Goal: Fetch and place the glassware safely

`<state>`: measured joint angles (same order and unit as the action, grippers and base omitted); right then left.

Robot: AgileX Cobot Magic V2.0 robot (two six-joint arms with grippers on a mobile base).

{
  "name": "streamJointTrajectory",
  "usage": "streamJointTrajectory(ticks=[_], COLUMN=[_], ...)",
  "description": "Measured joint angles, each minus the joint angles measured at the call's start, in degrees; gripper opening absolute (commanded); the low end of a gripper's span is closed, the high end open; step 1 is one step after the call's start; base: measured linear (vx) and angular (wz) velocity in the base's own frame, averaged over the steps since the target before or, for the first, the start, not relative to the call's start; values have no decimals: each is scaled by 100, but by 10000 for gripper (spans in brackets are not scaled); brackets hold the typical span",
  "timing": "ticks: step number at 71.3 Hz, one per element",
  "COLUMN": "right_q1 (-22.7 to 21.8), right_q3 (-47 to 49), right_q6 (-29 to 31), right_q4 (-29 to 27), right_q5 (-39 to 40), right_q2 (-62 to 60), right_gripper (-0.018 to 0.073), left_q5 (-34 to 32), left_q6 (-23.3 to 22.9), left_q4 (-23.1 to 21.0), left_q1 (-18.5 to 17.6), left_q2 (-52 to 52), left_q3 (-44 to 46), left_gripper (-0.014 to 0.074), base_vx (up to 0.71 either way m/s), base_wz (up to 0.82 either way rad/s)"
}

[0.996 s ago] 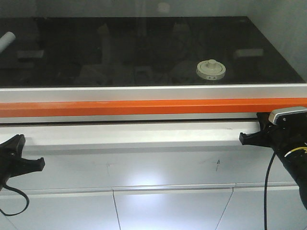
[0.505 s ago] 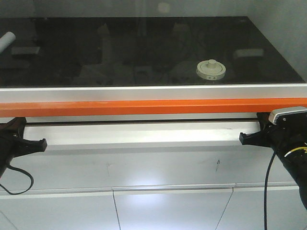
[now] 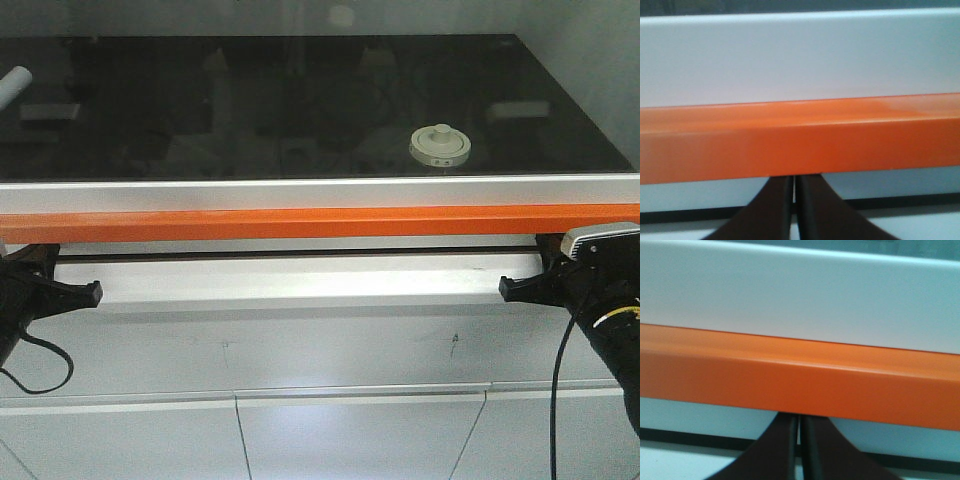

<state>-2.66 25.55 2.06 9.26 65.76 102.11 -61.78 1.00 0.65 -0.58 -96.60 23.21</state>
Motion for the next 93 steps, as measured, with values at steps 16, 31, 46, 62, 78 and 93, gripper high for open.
streamJointTrajectory(ticks=[16,31,46,62,78,93], right_q1=[0,0,0,-17,-17,-17], right_q3=[33,130,181,212,253,289], right_q6=[-7,-66,-206,-252,-273,-286], right_q4=[6,61,138,145,145,145], right_q5=[-136,-319,-407,-669,-773,-679], right_q2=[-78,-152,-201,-406,-612,-811], right_gripper=[-1,-1,-1,-1,-1,-1], left_q5=[10,133,743,1463,1652,1806], left_q6=[0,0,0,0,-5,-5], left_q4=[0,0,30,105,126,160], left_q1=[0,0,0,0,0,0], left_q2=[0,78,349,667,897,1231], left_q3=[22,55,208,393,470,532], left_gripper=[-7,-7,-7,-7,-7,-7], base_vx=[0,0,0,0,0,0], base_wz=[0,0,-1,1,0,0])
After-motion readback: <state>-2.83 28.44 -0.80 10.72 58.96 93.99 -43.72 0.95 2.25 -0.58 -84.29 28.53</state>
